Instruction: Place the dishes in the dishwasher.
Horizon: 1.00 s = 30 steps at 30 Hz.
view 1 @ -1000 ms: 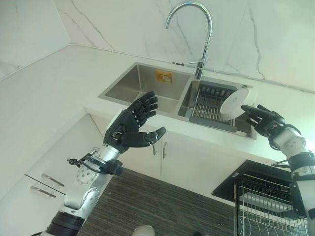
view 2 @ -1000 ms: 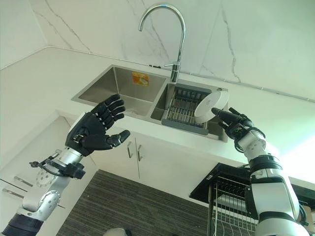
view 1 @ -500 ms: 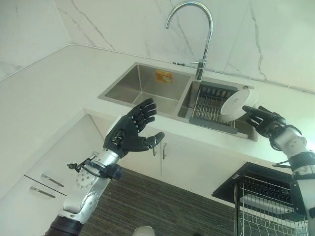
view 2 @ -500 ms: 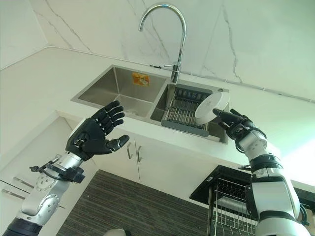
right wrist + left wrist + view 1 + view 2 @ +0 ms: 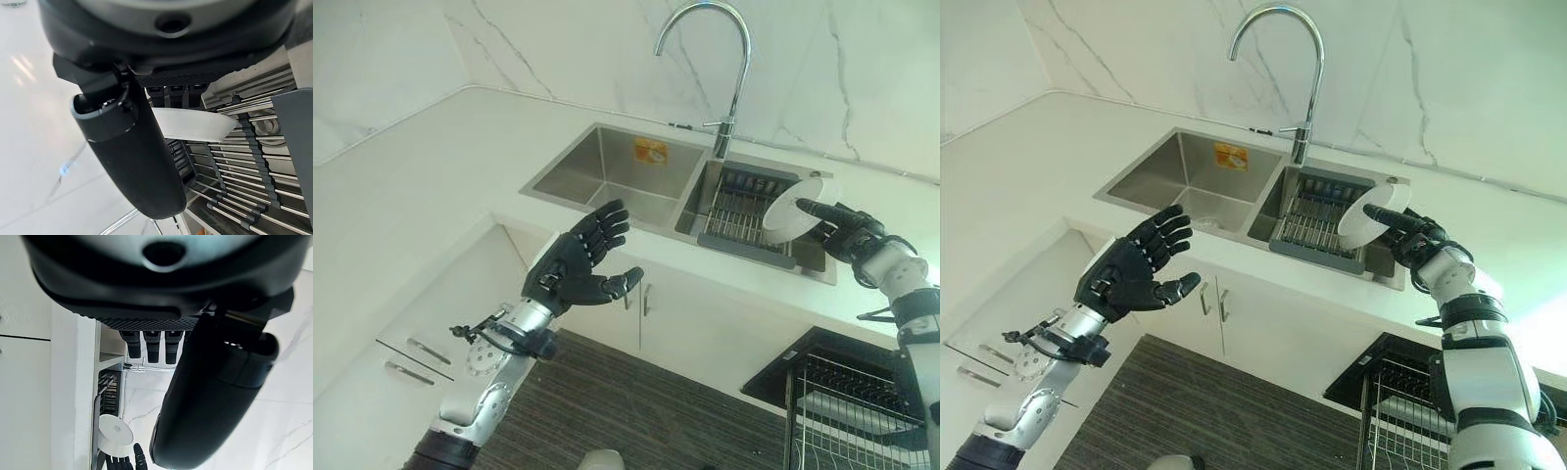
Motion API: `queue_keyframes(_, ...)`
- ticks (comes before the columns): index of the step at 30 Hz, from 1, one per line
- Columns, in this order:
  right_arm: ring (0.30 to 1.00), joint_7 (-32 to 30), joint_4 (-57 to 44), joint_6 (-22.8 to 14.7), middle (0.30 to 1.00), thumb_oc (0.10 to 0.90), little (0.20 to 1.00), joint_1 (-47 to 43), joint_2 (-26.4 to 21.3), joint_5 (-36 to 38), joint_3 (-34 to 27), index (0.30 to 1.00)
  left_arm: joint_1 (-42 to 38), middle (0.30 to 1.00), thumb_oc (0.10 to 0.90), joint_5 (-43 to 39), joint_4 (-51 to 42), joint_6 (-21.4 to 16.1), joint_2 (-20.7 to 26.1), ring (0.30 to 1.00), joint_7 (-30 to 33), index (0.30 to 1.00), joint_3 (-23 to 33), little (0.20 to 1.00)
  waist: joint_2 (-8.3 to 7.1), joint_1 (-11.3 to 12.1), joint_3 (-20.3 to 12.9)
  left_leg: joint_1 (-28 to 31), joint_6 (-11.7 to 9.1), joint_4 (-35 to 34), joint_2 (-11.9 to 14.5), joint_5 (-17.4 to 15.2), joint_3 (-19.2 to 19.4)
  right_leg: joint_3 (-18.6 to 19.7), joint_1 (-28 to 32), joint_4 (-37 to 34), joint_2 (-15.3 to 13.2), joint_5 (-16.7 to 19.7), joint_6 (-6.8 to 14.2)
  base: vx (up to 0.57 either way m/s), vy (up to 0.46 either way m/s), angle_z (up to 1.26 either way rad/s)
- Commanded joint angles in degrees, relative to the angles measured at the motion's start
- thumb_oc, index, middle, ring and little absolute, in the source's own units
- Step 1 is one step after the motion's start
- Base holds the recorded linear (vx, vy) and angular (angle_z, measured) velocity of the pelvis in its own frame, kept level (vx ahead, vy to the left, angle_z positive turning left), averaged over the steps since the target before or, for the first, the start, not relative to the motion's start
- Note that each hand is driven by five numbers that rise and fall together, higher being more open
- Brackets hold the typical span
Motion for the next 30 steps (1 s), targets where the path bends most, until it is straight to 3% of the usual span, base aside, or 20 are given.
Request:
queue_keyframes(1, 0.9, 2.7, -1.6, -3.6, 0.9, 0.8, 0.9, -9.8, -5.6, 0.6, 1.6, 0.9, -2.3, 0.9, 0.8, -2.5, -6.2, -5.1, 2.3, 0.9, -1.0, 0.9, 0.3, 0.9, -0.4, 1.2, -3.8, -0.7, -5.0, 2.5, 3.8, -2.3, -2.5, -0.5, 2.8, 3.5, -0.4, -7.8, -0.4, 0.01, -0.003, 0.06)
queue_keyframes(13, 0.9, 1.7, 1.9, -3.4, 0.9, 0.8, 0.9, -11.5, -6.4, 0.7, 1.5, 0.9, -1.9, 0.9, 0.8, -1.6, -6.1, -3.6, 3.9, 0.9, -1.1, 0.9, 0.0, 0.9, 0.58, 2.1, -3.0, -1.6, -5.3, 2.5, 3.4, -1.6, -3.5, -1.6, 2.7, 3.5, -0.9, -7.6, -0.2, 0.01, -0.032, 0.06)
queue_keyframes(14, 0.688, 1.0, 3.6, -3.7, 0.688, 0.659, 0.688, -12.4, -6.7, 0.2, 1.9, 0.688, -1.4, 0.9, 0.8, -1.1, -5.8, -3.2, 4.6, 0.9, -1.2, 0.9, -0.1, 0.9, 0.72, 2.7, -3.0, -1.3, -5.4, 2.5, 3.2, -2.0, -3.9, -1.7, 3.1, 3.5, -0.9, -8.1, -0.1, 0.07, -0.1, 0.11)
queue_keyframes(15, 0.578, 0.9, 4.1, -3.8, 0.578, 0.585, 0.578, -12.9, -6.9, -0.1, 2.0, 0.578, -1.3, 0.9, 0.8, -1.2, -5.9, -3.1, 4.9, 0.9, -1.1, 0.9, -0.1, 0.9, 0.8, 2.8, -3.0, -1.7, -5.4, 2.5, 3.0, -1.6, -4.1, -1.7, 2.8, 3.5, -1.0, -7.7, -0.2, 0.08, -0.124, 0.09)
queue_keyframes(16, 0.366, 0.3, 4.8, -3.5, 0.366, 0.444, 0.366, -13.5, -7.3, -0.7, 2.0, 0.366, -1.2, 0.9, 0.8, -1.1, -5.9, -2.9, 5.3, 0.9, -1.1, 0.9, -0.2, 0.9, 0.91, 3.2, -3.0, -2.0, -5.4, 2.5, 2.8, -1.6, -4.4, -1.9, 2.7, 3.5, -1.1, -7.7, -0.1, 0.03, -0.104, 0.08)
queue_keyframes(17, 0.3, -0.2, 5.6, -3.7, 0.3, 0.4, 0.3, -13.9, -7.5, -1.4, 2.3, 0.3, -1.1, 0.9, 0.8, -1.0, -6.2, -2.6, 5.7, 0.9, -0.8, 0.9, -0.2, 0.9, 1.21, 3.7, -2.6, -2.0, -5.6, 2.5, 2.6, -1.9, -5.0, -1.9, 2.8, 3.5, -1.2, -8.0, 0.1, 0.03, -0.111, 0.16)
queue_keyframes(24, 0.3, -4.0, 5.7, -7.3, 0.3, 0.4, 0.3, -20.0, -10.6, 0.7, 4.3, 0.3, -0.7, 0.9, 0.8, -2.0, -6.3, -6.1, 7.0, 0.9, -0.2, 0.9, -0.4, 0.9, 4.09, 4.7, 1.5, -6.3, -5.7, 2.5, 0.9, -0.3, -7.4, -1.7, -1.9, 3.5, -2.4, -6.2, 0.5, -0.14, -0.013, 0.12)
queue_keyframes(27, 0.3, -8.5, 5.7, -9.4, 0.3, 0.4, 0.3, -19.8, -11.1, 5.9, 2.5, 0.3, 0.3, 0.9, 0.8, -1.5, -7.6, -6.1, 7.1, 0.9, -0.2, 0.9, 0.4, 0.9, 4.88, 4.5, 1.7, -6.6, -5.6, 2.5, 0.6, -0.3, -7.3, -1.4, -2.5, 3.5, -2.6, -5.8, 0.7, -0.05, 0.036, 0.05)
queue_keyframes(30, 0.3, -8.7, 5.4, -10.7, 0.3, 0.4, 0.3, -18.6, -10.8, 4.9, 1.8, 0.3, 0.9, 0.9, 0.8, -1.6, -8.2, -5.4, 7.6, 0.9, 0.5, 0.9, 0.1, 0.9, 4.93, 4.4, 1.2, -6.3, -5.4, 2.5, 0.5, -0.5, -7.2, -1.1, -2.5, 3.5, -2.6, -5.8, 0.8, -0.01, 0.038, 0.03)
